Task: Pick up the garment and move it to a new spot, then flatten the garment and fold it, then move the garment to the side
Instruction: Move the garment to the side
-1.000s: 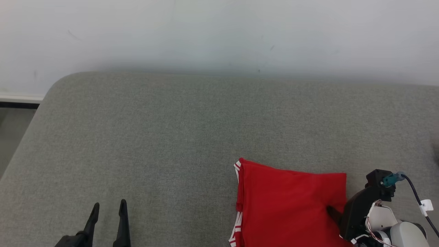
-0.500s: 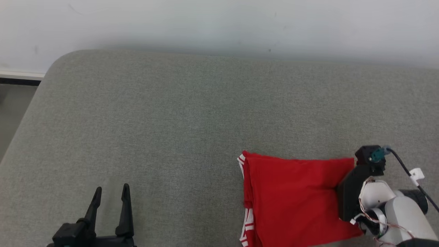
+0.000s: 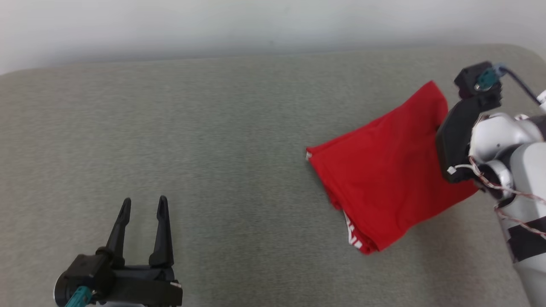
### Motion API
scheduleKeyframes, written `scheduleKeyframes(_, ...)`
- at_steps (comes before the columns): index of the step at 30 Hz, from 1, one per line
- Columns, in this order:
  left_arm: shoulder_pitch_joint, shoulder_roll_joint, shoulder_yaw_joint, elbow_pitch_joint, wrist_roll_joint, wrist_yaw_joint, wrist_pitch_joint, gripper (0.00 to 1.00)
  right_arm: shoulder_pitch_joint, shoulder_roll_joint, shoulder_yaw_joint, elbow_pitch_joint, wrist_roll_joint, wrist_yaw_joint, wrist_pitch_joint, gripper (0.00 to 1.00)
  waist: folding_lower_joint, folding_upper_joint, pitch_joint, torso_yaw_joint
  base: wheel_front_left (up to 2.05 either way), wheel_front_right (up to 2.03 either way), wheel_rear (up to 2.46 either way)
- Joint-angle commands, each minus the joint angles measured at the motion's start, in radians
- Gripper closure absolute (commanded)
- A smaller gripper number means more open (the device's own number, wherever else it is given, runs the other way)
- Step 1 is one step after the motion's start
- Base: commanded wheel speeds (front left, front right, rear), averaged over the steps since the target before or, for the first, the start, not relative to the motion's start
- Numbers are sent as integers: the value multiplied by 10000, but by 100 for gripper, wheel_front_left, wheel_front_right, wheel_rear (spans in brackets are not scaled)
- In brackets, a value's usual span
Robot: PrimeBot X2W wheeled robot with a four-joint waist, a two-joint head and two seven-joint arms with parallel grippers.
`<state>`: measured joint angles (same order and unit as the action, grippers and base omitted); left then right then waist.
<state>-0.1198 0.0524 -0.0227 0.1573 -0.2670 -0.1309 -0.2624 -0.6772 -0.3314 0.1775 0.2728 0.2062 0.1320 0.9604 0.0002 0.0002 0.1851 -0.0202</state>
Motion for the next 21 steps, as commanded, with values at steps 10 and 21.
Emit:
scheduleKeyframes(10, -569, -13, -217, -393, 150, 10, -29, 0, -783, -1315, 388, -1264, 543, -30, 779, 100, -2, -2, 1184, -2347, 0, 0, 0)
scheduleKeyframes(21, -971, 450, -424, -651, 413, 10, -29, 0, -1153, -2067, -428, -1456, 170, -30, 255, 100, -2, -2, 2082, -2794, 0, 0, 0)
